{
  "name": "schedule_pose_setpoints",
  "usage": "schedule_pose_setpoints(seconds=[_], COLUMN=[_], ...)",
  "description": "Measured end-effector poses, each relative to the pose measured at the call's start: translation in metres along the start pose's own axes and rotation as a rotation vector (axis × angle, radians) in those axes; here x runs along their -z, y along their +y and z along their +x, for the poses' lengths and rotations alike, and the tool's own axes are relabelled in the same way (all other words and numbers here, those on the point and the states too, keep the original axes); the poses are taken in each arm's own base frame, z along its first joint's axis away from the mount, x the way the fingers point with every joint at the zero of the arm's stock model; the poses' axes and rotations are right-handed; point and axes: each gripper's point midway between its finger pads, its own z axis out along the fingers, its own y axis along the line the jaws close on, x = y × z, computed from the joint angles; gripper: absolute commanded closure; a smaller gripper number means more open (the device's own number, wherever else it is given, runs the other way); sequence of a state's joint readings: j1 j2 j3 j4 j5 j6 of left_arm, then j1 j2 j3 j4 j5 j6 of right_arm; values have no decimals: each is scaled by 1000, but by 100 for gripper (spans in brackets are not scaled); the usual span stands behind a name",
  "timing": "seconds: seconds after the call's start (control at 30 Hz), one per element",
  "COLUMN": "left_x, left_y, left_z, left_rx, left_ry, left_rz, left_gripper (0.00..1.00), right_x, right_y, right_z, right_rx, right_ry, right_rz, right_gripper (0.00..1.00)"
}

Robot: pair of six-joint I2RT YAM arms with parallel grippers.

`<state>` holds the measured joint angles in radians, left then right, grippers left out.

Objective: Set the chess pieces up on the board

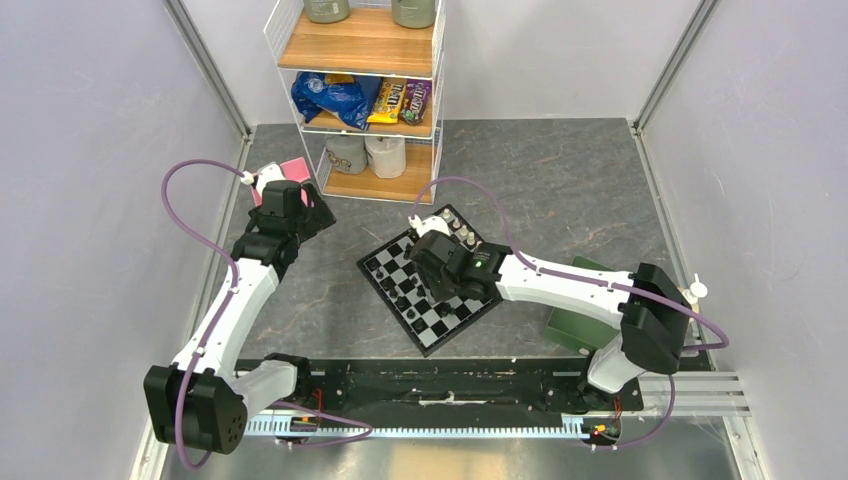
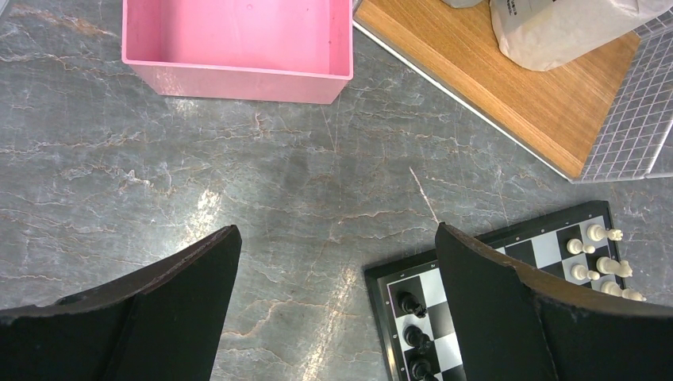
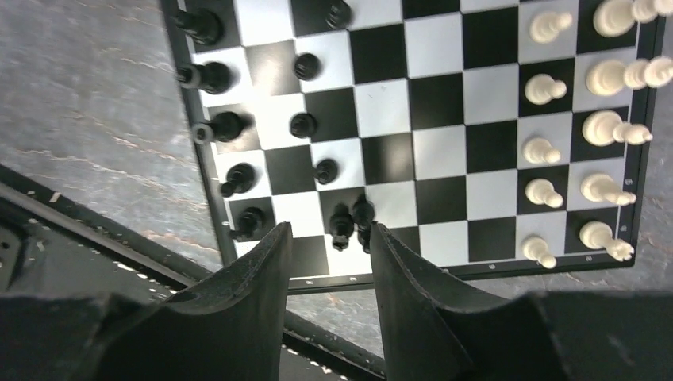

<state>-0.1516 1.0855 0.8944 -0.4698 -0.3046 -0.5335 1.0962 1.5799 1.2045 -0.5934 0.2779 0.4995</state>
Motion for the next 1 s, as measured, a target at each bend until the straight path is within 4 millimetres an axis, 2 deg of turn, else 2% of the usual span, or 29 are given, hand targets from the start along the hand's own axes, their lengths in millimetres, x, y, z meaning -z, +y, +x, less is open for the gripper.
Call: schedule_pose_setpoints(seconds=[0.13, 0.27, 0.57, 0.8, 1.0], left_x=[0, 0, 0, 0, 0], left_y=[0, 0, 1, 2, 2], left_z=[0, 0, -1, -1, -1], left_rx=[0, 1, 4, 3, 4], left_ry=[0, 0, -2, -1, -1], left_rz=[0, 0, -4, -4, -4], left_gripper=[0, 0, 0, 0, 0], right_x=[-6, -9, -23, -28, -31], right_y=[-14, -9, -8, -10, -11], right_z=[17, 32, 52, 58, 62], right_rx=[-29, -37, -34, -28, -24], right_ry=[58, 113, 193, 217, 230], right_rz=[28, 8, 20, 35, 44], right_gripper=[58, 61, 62, 62, 67])
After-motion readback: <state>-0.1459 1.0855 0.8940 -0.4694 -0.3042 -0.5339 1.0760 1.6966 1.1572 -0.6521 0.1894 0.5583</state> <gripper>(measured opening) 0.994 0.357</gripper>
